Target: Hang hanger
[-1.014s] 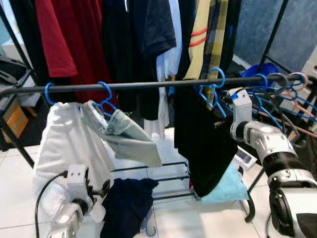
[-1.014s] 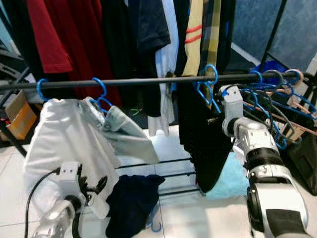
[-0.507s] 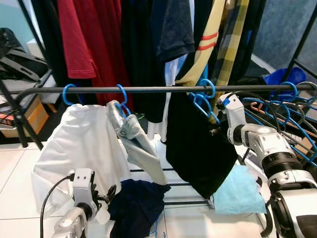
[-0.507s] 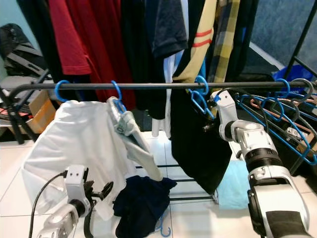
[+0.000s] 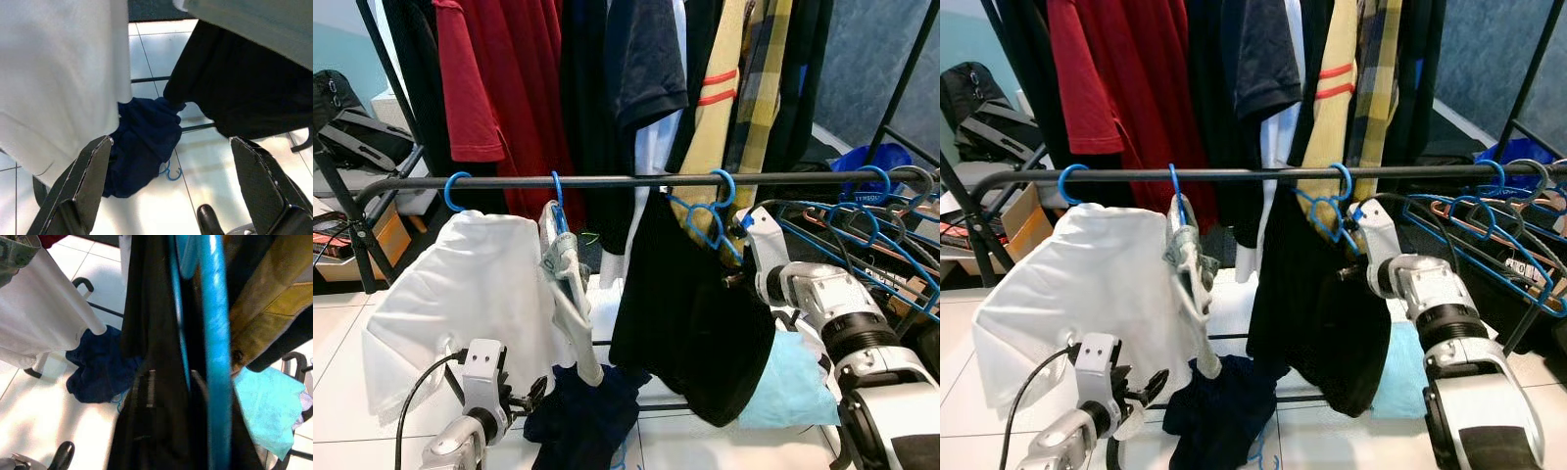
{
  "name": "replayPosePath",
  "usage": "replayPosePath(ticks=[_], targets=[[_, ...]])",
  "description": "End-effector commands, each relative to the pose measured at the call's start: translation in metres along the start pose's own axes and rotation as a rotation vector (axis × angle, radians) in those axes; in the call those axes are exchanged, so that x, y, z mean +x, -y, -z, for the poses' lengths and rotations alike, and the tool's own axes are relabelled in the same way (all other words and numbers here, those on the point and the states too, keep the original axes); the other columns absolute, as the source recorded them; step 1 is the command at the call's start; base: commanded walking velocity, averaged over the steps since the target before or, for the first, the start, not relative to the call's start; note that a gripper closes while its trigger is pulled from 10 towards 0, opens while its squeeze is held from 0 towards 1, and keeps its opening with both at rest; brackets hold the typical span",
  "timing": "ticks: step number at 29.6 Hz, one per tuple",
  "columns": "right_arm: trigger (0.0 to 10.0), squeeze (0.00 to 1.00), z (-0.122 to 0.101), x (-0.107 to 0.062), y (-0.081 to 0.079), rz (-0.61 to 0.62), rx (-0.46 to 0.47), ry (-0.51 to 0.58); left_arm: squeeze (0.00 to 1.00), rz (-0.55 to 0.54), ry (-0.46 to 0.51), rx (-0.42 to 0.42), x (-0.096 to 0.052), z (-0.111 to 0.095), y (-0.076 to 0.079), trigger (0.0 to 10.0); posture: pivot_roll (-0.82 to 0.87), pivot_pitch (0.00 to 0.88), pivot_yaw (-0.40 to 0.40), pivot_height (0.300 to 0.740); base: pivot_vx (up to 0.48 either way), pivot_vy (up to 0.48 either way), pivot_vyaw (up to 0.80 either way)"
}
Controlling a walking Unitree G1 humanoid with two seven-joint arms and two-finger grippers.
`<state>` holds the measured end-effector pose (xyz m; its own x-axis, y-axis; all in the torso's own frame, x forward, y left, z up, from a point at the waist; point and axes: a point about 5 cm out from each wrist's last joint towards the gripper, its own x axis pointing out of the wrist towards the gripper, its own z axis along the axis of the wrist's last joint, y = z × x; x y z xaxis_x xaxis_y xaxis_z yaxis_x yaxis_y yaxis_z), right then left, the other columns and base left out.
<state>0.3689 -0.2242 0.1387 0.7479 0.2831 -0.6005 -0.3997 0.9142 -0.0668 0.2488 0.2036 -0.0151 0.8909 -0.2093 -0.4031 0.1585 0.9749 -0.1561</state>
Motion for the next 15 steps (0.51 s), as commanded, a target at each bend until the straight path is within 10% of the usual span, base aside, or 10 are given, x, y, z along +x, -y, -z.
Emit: replayPosePath(ticks=[1, 15], targets=[[10.0, 1.0, 0.001, -0.002, 0.001, 0.0, 0.002, 0.005, 0.0, -0.01, -0.013, 0.011, -0.001, 0.0, -0.004, 10.0, -0.11, 0.0, 0.002, 0.74, 0.0, 0.0, 0.0], [10.0, 1.0, 0.019, -0.06, -0.028, -0.403, -0.089, 0.144, 0.0, -0.059, -0.008, -0.07, -0.002, 0.0, -0.009, 10.0, -0.13, 0.0, 0.0, 0.74, 0.0, 0.0, 0.0]])
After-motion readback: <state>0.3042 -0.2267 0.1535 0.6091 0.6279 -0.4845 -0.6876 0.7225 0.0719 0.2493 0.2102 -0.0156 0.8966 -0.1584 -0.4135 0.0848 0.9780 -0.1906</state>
